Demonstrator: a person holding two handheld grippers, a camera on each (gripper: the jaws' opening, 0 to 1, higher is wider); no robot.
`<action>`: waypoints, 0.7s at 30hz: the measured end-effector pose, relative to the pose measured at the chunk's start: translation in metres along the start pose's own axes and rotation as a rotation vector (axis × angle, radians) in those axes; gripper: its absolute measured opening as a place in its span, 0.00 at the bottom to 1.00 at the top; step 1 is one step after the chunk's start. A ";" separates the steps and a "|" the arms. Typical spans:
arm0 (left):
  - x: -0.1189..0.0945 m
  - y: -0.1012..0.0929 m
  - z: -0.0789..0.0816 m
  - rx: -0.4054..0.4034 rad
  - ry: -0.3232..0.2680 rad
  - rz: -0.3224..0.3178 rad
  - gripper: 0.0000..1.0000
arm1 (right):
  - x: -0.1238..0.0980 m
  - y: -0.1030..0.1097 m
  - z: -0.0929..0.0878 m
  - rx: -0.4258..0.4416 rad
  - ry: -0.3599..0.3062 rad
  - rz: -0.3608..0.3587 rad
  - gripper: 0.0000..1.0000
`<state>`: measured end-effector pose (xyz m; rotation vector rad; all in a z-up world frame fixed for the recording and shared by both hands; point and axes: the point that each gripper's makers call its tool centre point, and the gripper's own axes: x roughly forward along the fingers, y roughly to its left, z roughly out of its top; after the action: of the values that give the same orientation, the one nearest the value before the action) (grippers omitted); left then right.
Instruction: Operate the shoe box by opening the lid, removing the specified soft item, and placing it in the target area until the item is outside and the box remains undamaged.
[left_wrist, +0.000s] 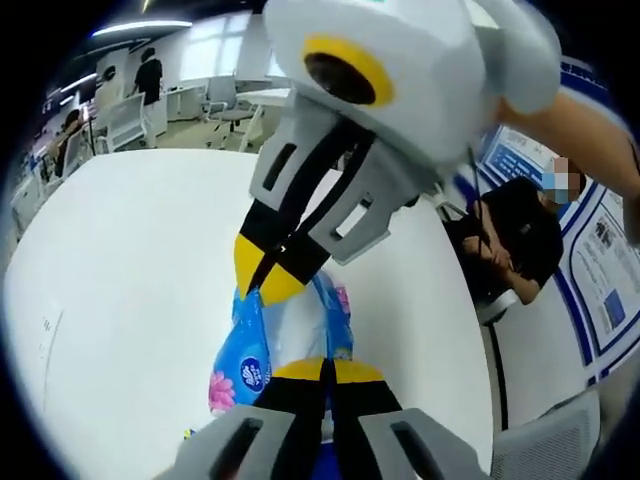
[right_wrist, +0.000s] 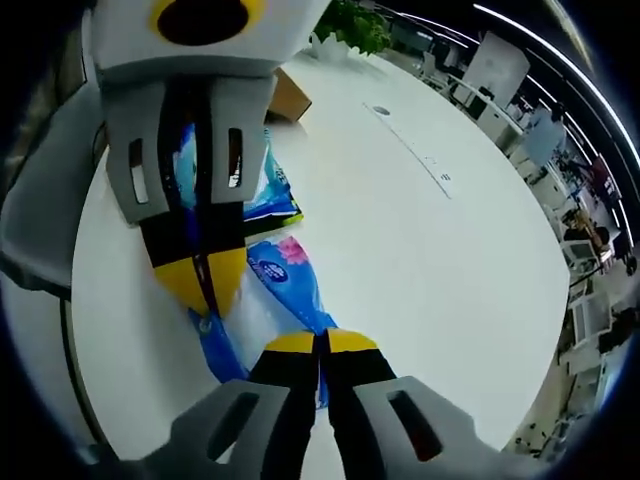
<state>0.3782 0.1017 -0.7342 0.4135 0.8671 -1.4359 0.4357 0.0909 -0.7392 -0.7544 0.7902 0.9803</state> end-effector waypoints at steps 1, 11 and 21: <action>-0.001 0.001 0.000 0.008 0.000 0.009 0.01 | -0.001 0.001 0.000 0.001 -0.001 -0.001 0.01; -0.009 -0.002 0.007 0.026 -0.017 0.026 0.05 | -0.006 -0.002 -0.001 -0.009 0.014 -0.026 0.04; -0.004 -0.008 0.008 0.029 -0.012 0.026 0.05 | -0.012 -0.005 0.001 -0.007 0.014 -0.060 0.04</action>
<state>0.3727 0.0976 -0.7240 0.4358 0.8290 -1.4272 0.4362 0.0849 -0.7279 -0.7877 0.7725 0.9257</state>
